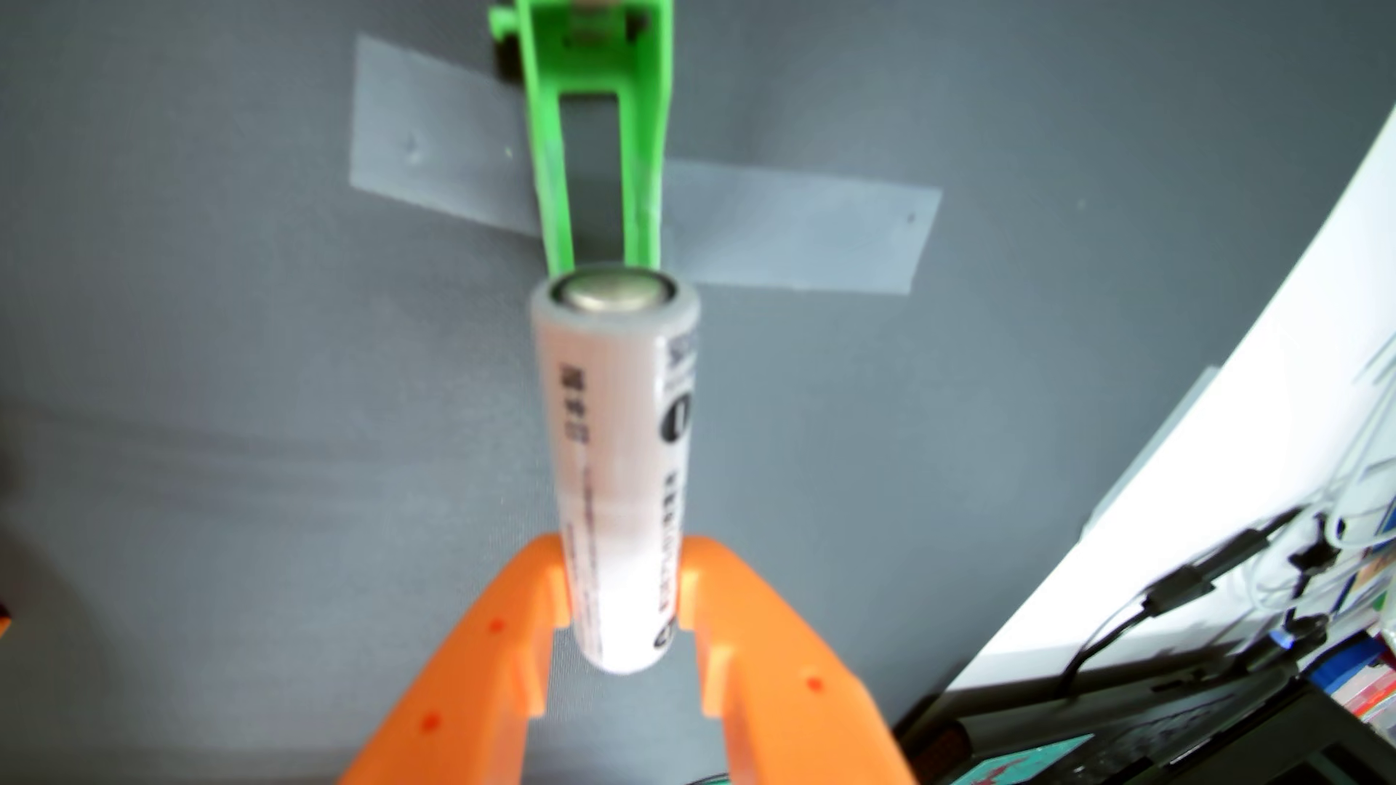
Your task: Insert Battery
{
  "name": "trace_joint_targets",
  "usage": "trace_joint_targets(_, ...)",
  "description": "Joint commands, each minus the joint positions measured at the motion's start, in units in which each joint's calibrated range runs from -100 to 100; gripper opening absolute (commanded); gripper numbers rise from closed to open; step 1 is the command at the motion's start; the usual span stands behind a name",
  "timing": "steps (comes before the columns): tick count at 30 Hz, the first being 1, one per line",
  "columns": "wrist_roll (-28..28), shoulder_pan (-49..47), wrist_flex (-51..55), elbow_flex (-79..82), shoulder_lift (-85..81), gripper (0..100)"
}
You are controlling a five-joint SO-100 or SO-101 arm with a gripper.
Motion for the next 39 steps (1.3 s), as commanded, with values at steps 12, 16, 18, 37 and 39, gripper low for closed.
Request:
trace_joint_targets(12, -2.1, -2.9, -0.7, -0.3, -0.8, 1)
trace_joint_targets(16, -2.1, -2.9, -0.7, -0.3, -0.8, 1)
trace_joint_targets(18, -2.1, -2.9, -0.7, -0.3, -0.1, 1)
trace_joint_targets(37, -1.7, -3.2, -2.7, -1.3, 5.5, 1)
trace_joint_targets(39, -1.7, -4.5, -2.7, -1.3, 5.6, 1)
